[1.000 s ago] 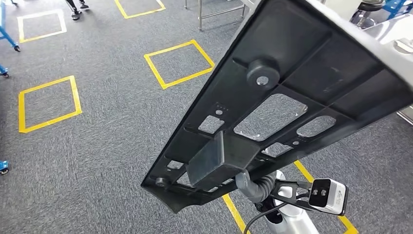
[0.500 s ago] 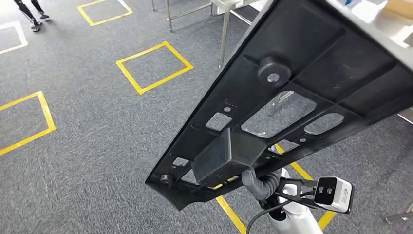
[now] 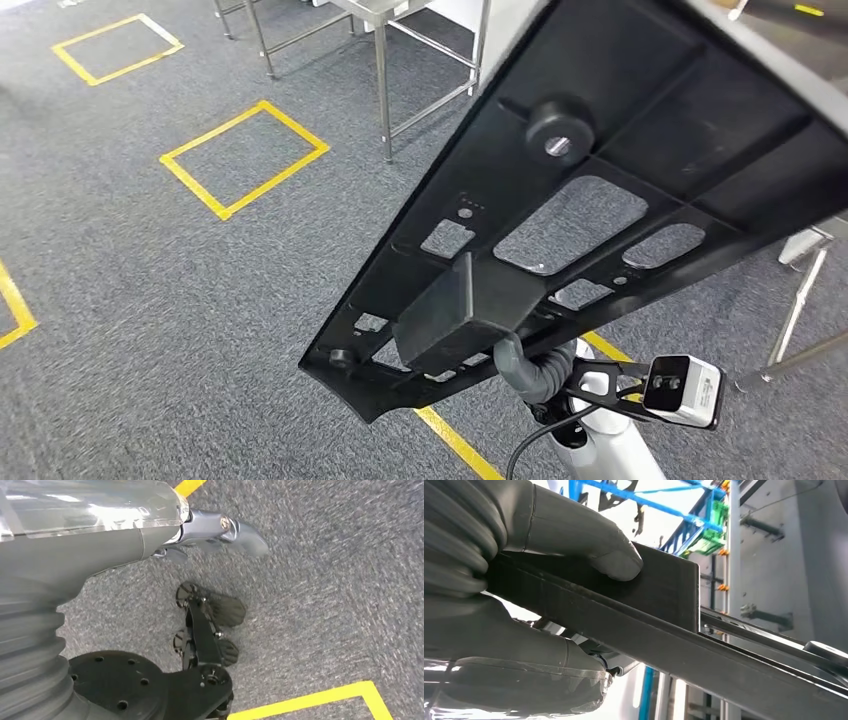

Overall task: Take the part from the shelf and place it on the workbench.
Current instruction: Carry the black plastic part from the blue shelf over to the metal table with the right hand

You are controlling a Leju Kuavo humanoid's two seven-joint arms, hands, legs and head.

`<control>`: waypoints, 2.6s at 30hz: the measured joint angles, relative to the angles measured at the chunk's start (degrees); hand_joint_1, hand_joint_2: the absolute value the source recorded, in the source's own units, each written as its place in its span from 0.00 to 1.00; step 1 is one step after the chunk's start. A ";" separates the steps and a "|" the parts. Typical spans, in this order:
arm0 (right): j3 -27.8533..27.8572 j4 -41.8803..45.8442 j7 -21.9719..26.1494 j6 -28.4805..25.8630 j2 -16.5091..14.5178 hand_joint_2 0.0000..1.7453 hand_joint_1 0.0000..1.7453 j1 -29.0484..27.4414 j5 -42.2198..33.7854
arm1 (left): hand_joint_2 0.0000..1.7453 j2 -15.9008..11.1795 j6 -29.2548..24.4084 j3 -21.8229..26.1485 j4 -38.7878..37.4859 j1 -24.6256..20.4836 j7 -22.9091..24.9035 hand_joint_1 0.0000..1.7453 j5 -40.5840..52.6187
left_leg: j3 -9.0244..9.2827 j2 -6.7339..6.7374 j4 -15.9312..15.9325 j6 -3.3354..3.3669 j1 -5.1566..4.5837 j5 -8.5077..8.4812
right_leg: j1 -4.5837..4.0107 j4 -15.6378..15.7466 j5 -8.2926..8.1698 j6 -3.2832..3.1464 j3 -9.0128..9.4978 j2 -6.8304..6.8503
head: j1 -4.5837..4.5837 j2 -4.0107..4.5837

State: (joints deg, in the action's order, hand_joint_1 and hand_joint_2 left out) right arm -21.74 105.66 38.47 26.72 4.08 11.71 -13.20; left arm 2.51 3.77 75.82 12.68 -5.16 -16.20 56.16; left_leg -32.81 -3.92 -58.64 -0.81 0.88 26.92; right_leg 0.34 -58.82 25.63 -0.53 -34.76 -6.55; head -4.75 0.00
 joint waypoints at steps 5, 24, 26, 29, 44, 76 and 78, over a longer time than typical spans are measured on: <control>-0.03 -0.03 0.07 0.07 0.01 1.00 1.00 0.32 -0.17 | 1.00 0.16 0.01 0.02 0.00 -0.25 -0.26 0.00 -0.03 | 0.66 3.22 1.37 1.64 0.27 -0.79 | -0.01 -4.71 2.85 1.34 -2.53 3.13 | 0.01 0.00; 0.12 0.23 0.18 0.01 -0.02 1.00 1.00 0.47 -1.13 | 1.00 -0.02 -0.10 0.08 0.00 0.02 -0.87 0.00 -0.23 | -6.07 4.47 -15.75 -1.37 0.15 8.19 | 0.01 0.73 -0.34 -1.04 0.27 4.18 | -0.01 0.00; 0.12 0.22 -0.10 0.13 -0.08 1.00 1.00 0.62 -1.26 | 1.00 -0.06 -0.12 0.10 0.00 0.01 -0.87 0.00 -0.42 | -4.77 4.03 -11.74 -1.11 0.15 4.61 | -0.01 0.52 -0.27 -0.94 0.34 2.57 | -0.01 0.00; 0.12 0.25 -1.08 0.12 -0.41 1.00 1.00 1.33 -1.96 | 1.00 -0.35 -0.09 0.15 0.00 -0.12 -0.86 0.00 -0.55 | -0.43 0.54 -1.28 -0.29 0.26 0.20 | 0.04 0.04 -0.12 -0.30 0.10 0.47 | 0.00 0.00; 0.97 0.71 -1.64 0.19 -0.51 1.00 1.00 1.29 -2.53 | 1.00 -0.59 0.26 0.37 0.00 -0.30 -0.86 0.00 -1.15 | 1.60 8.79 1.16 1.09 -0.11 0.47 | 0.03 -1.37 -0.02 1.58 -0.58 10.04 | 0.01 0.00; 2.08 0.81 -0.99 -0.78 -1.13 1.00 1.00 1.30 -0.98 | 1.00 -0.90 1.55 1.54 0.00 -0.27 -0.39 0.00 -1.90 | 0.85 4.68 0.63 0.76 -0.22 0.35 | 0.12 0.17 0.42 1.23 0.50 7.24 | 0.00 0.00; 2.19 0.96 -0.92 -0.80 -1.13 1.00 1.00 1.24 -0.73 | 1.00 -0.92 1.61 1.54 0.00 -0.29 -0.49 0.00 -1.81 | 0.98 4.90 0.75 0.07 -0.21 0.56 | 0.04 0.41 0.49 0.54 0.59 6.92 | 0.00 0.00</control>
State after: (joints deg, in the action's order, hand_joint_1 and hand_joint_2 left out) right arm -19.55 106.62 37.55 25.92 2.95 12.95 -13.93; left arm 1.60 5.38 77.35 12.68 -5.45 -16.69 54.34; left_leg -31.84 0.98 -57.89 -0.74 0.67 27.48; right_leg 0.38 -58.41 26.12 0.01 -34.17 0.37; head -4.75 0.00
